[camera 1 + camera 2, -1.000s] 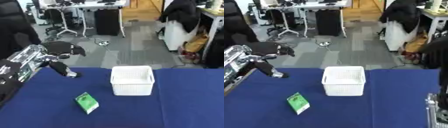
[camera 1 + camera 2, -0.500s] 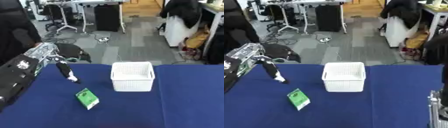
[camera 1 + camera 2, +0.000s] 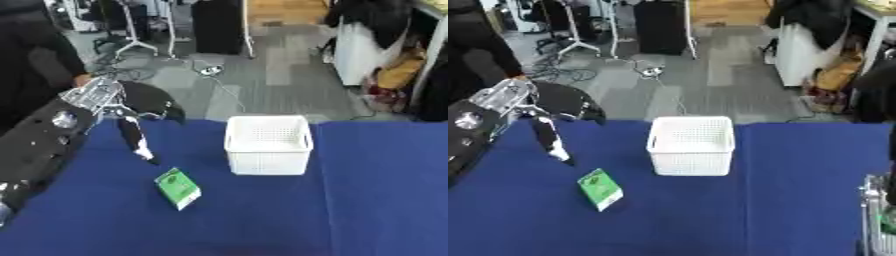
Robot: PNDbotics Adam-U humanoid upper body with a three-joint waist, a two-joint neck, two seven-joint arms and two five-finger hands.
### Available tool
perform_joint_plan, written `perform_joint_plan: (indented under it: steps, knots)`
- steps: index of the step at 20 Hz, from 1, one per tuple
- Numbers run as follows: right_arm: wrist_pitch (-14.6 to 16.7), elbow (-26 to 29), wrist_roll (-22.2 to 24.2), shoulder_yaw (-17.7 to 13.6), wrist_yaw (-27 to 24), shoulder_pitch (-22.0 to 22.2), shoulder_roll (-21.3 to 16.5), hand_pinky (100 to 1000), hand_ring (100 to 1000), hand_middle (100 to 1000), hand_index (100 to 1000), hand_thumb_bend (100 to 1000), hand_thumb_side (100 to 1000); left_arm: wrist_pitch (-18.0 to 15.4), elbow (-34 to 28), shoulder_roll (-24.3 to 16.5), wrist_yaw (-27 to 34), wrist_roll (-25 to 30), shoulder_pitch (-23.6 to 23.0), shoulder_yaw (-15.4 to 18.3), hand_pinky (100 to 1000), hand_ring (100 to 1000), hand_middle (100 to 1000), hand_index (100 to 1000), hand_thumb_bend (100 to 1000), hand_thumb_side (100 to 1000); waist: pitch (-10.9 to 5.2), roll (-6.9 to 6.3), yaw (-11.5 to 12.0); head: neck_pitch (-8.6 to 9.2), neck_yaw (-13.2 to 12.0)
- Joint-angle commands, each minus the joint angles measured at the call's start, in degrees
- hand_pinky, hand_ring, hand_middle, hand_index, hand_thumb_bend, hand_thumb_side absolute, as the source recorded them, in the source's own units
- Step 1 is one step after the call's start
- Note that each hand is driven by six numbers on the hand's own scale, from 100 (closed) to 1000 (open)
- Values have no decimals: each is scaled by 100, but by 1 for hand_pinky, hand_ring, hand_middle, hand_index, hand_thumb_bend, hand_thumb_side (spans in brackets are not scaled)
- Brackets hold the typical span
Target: Pick up objects on the table and place them in the box.
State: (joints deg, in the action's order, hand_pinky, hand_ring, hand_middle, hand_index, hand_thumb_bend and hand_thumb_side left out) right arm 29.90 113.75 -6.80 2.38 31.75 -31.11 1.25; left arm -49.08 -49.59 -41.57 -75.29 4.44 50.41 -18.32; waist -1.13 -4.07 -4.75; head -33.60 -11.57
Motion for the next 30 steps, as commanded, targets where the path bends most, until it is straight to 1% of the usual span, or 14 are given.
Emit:
perform_joint_plan:
  steps: [1, 3, 4, 7, 9, 11, 12, 13, 14, 15, 16, 19, 25, 30]
  knots:
    - [-15, 84, 28, 14, -15, -125, 31, 100, 100, 100, 407, 183, 1000, -57, 81, -69, -215, -438, 46, 130, 787, 829, 832, 930, 679, 957, -41, 17, 9, 110, 53]
    - [-15, 84, 29, 12, -14, -133, 31, 100, 100, 100, 407, 184, 1000, -190, 22, -69, -293, -789, 15, 99, 770, 810, 813, 926, 748, 1000, -33, 22, 8, 168, 98]
    - [-16, 84, 29, 9, -14, -135, 30, 100, 100, 100, 407, 184, 1000, -240, -18, -80, -358, -955, -9, 77, 768, 808, 812, 926, 748, 1000, -30, 24, 8, 190, 118]
    - [-29, 84, 46, 7, -11, -137, 23, 100, 100, 100, 408, 187, 1000, -283, -52, -127, -635, -1371, -102, 19, 757, 801, 807, 938, 699, 963, -19, 29, 8, 224, 161]
    - [-37, 84, 57, 5, -9, -139, 22, 100, 100, 100, 407, 187, 1000, -287, 27, -141, -816, -1563, -145, 54, 747, 794, 811, 944, 698, 953, -16, 33, 8, 227, 175]
    - [-42, 84, 61, 0, -8, -143, 22, 100, 100, 100, 407, 188, 1000, -288, 265, -125, -862, -1716, -181, 188, 711, 769, 820, 950, 682, 910, -14, 41, 12, 216, 184]
    - [-46, 84, 63, -2, -7, -143, 21, 100, 100, 100, 407, 188, 1000, -288, 448, -105, -806, -1762, -190, 284, 707, 765, 820, 949, 680, 906, -14, 44, 15, 202, 181]
    - [-50, 84, 67, -4, -5, -142, 22, 100, 100, 100, 408, 189, 1000, -281, 647, -81, -726, -1771, -192, 376, 677, 745, 828, 954, 669, 873, -14, 49, 17, 170, 169]
    - [-55, 84, 71, -5, -5, -140, 24, 100, 100, 100, 408, 187, 1000, -276, 846, -52, -634, -1733, -183, 458, 668, 746, 828, 955, 672, 877, -15, 52, 17, 135, 152]
    - [-58, 84, 74, -6, -5, -140, 26, 100, 100, 100, 408, 190, 1000, -273, 1005, -27, -552, -1663, -171, 518, 663, 737, 829, 951, 657, 845, -15, 54, 17, 111, 138]
    - [-60, 84, 77, -7, -5, -140, 29, 100, 100, 100, 408, 190, 1000, -273, 1145, -1, -468, -1561, -163, 570, 661, 736, 828, 949, 655, 842, -15, 56, 15, 99, 128]
    - [-64, 84, 82, -9, -4, -142, 35, 100, 100, 100, 408, 191, 1000, -287, 1333, 73, -197, -1287, -173, 627, 628, 712, 813, 935, 636, 816, -8, 58, 12, 118, 134]
    - [-101, 84, 42, -26, 7, -150, 43, 100, 100, 100, 407, 188, 1000, -289, 1188, 161, 331, -911, -270, 463, 616, 702, 805, 936, 625, 812, -4, 59, 2, 196, 175]
    - [-353, 84, -216, -69, 70, -148, 44, 100, 100, 100, 406, 186, 1000, -289, 1071, 240, 559, -683, -281, 354, 615, 701, 805, 935, 623, 814, -4, 62, -4, 308, 233]
